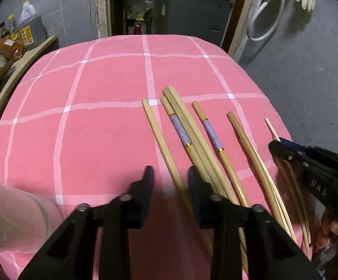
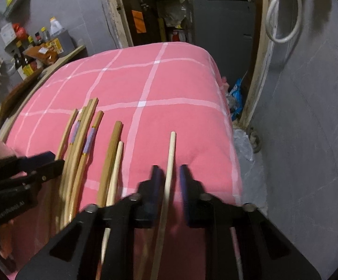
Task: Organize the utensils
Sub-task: 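Close the left tool on a chopstick while the right tool grasps another chopstick, then lift both held chopsticks upright and carry them over the white caddy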
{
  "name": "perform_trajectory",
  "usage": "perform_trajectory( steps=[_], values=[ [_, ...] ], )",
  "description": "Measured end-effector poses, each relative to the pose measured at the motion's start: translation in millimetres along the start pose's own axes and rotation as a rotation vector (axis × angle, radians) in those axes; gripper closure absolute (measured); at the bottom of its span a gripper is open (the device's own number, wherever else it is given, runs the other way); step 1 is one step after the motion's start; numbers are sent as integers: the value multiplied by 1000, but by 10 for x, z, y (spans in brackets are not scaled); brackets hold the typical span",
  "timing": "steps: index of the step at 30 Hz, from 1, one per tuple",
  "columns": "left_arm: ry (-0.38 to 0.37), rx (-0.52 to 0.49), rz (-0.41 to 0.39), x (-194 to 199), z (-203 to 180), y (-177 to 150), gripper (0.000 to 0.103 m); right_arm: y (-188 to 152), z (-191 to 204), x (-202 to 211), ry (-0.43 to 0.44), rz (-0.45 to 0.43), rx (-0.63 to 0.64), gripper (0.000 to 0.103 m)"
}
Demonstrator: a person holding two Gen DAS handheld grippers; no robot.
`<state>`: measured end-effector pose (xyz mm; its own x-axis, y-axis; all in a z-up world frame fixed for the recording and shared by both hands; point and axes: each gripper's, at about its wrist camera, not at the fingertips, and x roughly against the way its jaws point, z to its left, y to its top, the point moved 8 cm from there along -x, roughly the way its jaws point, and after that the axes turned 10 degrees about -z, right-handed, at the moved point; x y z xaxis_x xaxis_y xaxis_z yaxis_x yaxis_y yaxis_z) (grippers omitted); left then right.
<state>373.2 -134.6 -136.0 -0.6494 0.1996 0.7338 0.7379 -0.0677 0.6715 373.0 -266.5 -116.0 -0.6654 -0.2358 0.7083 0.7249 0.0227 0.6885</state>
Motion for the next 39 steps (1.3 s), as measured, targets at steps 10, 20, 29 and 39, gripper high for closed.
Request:
perform_trajectory(
  steps=[10,20,29,39],
  values=[
    [-133,74,-23,163,52,-64,99,-18,20,209,93,-74,-134,100],
    [-157,76,-247,758,60,-84,99,33,453,802,184,-304,-75,100],
    [-139,104,-536,1545,208,120,98,260,937,1289,220,-516,-10,100],
    [-33,163,-724,2405,992,533,98,910,2084,1591,422,-687,76,100]
  ],
)
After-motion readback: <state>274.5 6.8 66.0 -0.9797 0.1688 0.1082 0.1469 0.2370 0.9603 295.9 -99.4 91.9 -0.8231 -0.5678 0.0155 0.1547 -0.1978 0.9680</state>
